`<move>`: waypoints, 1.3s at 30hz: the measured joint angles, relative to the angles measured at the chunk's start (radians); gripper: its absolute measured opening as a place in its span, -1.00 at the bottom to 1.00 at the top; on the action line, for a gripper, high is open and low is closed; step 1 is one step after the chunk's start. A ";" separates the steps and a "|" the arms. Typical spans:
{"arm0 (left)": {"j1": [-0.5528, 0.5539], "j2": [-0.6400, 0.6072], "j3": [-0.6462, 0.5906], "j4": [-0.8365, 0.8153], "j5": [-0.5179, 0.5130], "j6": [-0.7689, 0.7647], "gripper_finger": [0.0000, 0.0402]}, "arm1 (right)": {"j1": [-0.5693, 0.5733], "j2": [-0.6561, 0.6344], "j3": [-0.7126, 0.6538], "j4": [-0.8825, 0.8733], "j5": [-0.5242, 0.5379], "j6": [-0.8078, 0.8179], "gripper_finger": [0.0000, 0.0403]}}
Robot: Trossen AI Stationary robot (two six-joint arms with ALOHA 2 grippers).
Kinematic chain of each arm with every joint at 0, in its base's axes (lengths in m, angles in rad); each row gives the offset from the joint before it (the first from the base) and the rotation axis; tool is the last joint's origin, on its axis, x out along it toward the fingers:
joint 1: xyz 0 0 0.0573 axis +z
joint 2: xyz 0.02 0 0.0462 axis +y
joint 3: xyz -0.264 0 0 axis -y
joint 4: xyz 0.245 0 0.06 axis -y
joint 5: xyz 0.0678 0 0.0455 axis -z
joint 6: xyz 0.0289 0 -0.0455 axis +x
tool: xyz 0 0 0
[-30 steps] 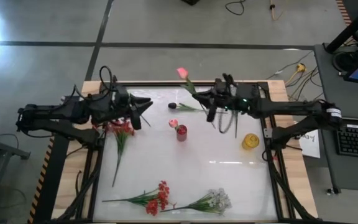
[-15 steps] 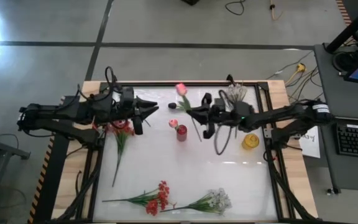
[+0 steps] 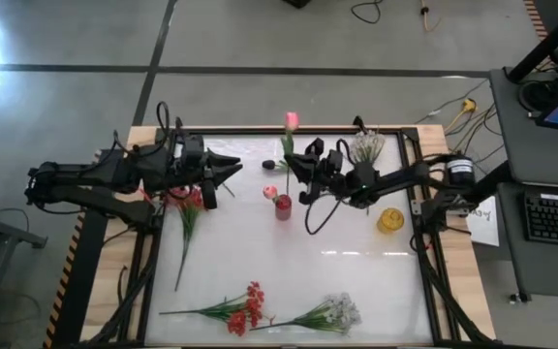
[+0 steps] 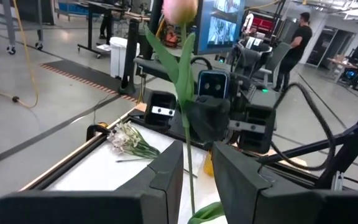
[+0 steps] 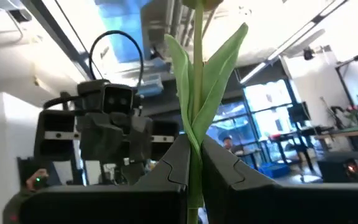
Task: Sort flowers into vase by color
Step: Put the pink flower into the red vase
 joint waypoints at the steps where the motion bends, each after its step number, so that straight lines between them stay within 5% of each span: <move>1: 0.000 -0.001 0.000 -0.002 0.000 0.000 -0.63 | -0.003 0.018 0.003 0.023 -0.001 0.000 -0.94; 39: 0.000 -0.007 0.000 -0.022 0.018 -0.019 -0.63 | -0.030 0.047 0.034 -0.065 -0.052 -0.135 -0.94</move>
